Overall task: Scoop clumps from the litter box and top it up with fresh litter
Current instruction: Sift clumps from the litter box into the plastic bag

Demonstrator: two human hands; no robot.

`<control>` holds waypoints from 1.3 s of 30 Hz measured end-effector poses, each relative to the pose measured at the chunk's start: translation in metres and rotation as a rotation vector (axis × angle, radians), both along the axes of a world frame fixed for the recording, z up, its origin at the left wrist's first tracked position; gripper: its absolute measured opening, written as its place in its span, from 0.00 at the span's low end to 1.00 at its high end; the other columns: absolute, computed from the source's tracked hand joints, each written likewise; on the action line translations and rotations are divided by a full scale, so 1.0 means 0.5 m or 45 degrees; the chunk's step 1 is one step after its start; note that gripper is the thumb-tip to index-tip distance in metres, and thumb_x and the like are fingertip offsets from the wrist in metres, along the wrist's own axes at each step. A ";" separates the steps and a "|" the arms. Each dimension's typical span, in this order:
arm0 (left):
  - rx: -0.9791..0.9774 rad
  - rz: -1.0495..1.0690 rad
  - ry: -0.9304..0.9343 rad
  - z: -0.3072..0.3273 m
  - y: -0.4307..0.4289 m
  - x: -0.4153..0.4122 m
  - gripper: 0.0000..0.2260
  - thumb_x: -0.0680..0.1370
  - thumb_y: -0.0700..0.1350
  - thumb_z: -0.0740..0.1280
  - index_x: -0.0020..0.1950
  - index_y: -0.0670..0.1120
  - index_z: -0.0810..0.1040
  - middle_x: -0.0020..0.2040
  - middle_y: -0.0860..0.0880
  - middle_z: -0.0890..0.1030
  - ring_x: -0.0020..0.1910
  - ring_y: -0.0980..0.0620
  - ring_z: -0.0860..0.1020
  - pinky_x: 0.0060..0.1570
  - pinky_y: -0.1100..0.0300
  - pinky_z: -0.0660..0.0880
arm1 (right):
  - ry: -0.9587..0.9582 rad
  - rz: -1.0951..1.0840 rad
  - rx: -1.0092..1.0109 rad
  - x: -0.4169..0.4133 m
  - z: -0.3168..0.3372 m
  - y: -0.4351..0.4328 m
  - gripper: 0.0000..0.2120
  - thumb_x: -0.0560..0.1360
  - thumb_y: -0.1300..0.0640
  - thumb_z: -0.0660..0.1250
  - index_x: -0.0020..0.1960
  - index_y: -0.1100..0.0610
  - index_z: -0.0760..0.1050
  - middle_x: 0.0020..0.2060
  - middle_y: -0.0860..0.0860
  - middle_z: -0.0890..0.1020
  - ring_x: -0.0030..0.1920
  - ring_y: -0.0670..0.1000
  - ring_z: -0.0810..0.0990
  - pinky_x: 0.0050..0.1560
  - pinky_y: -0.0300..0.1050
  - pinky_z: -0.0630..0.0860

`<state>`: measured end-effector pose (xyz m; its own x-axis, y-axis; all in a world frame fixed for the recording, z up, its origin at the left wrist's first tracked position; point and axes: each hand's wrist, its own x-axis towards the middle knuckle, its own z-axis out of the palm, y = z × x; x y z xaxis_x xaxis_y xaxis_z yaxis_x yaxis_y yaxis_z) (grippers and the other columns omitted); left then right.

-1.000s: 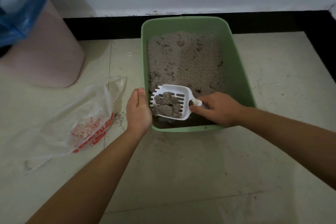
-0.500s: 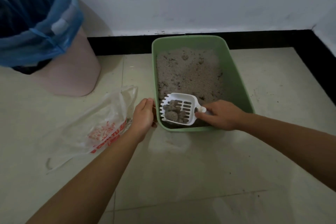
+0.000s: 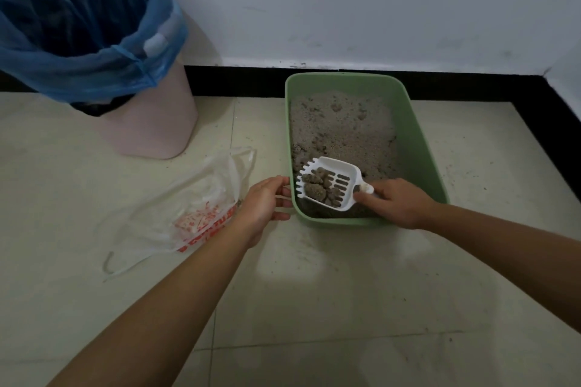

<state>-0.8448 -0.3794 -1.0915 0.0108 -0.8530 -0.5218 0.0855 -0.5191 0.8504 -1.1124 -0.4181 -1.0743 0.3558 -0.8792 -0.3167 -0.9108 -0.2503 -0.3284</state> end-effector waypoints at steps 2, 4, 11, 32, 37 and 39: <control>-0.052 0.029 -0.088 0.006 0.001 0.014 0.12 0.83 0.47 0.57 0.51 0.47 0.79 0.45 0.46 0.80 0.42 0.49 0.79 0.39 0.55 0.75 | -0.025 0.003 -0.018 0.003 0.008 -0.003 0.25 0.78 0.33 0.54 0.40 0.51 0.76 0.29 0.51 0.77 0.30 0.49 0.75 0.33 0.47 0.71; -0.147 0.159 -0.270 0.002 0.003 0.049 0.10 0.82 0.44 0.58 0.49 0.47 0.79 0.45 0.45 0.81 0.42 0.49 0.79 0.40 0.55 0.75 | -0.007 0.018 -0.040 0.011 0.020 -0.006 0.24 0.79 0.33 0.55 0.37 0.50 0.74 0.28 0.52 0.77 0.29 0.50 0.75 0.32 0.46 0.70; -0.337 0.345 -1.427 -0.039 0.045 0.273 0.19 0.75 0.42 0.67 0.65 0.44 0.75 0.60 0.41 0.75 0.60 0.40 0.73 0.58 0.48 0.71 | -0.307 -0.104 -0.122 0.102 0.080 -0.019 0.30 0.78 0.35 0.55 0.37 0.62 0.73 0.26 0.52 0.71 0.27 0.51 0.67 0.32 0.45 0.62; 0.318 -0.264 -1.690 -0.076 0.089 0.372 0.17 0.75 0.49 0.66 0.63 0.47 0.73 0.57 0.44 0.77 0.53 0.42 0.78 0.46 0.55 0.73 | 0.669 0.809 -0.524 0.459 0.055 0.045 0.11 0.80 0.60 0.61 0.61 0.58 0.73 0.46 0.53 0.77 0.36 0.52 0.71 0.34 0.47 0.64; 0.233 -0.053 -1.215 -0.079 0.073 0.331 0.08 0.74 0.41 0.66 0.38 0.39 0.81 0.36 0.42 0.81 0.35 0.44 0.79 0.37 0.55 0.76 | 0.729 0.812 -0.650 0.424 0.065 0.019 0.11 0.81 0.59 0.59 0.61 0.59 0.73 0.45 0.52 0.77 0.35 0.52 0.69 0.31 0.46 0.58; 0.220 0.050 -1.008 -0.069 0.060 0.307 0.07 0.71 0.39 0.68 0.33 0.40 0.81 0.32 0.45 0.81 0.32 0.45 0.77 0.32 0.59 0.73 | 0.705 0.797 -0.711 0.402 0.074 0.006 0.14 0.80 0.56 0.59 0.64 0.59 0.72 0.47 0.53 0.79 0.33 0.52 0.69 0.30 0.46 0.58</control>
<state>-0.6913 -0.3494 -1.1262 0.4602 -0.7522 -0.4716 -0.4869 -0.6580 0.5744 -0.9116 -0.4152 -1.0374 0.7322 -0.6577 -0.1769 -0.5515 -0.7250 0.4125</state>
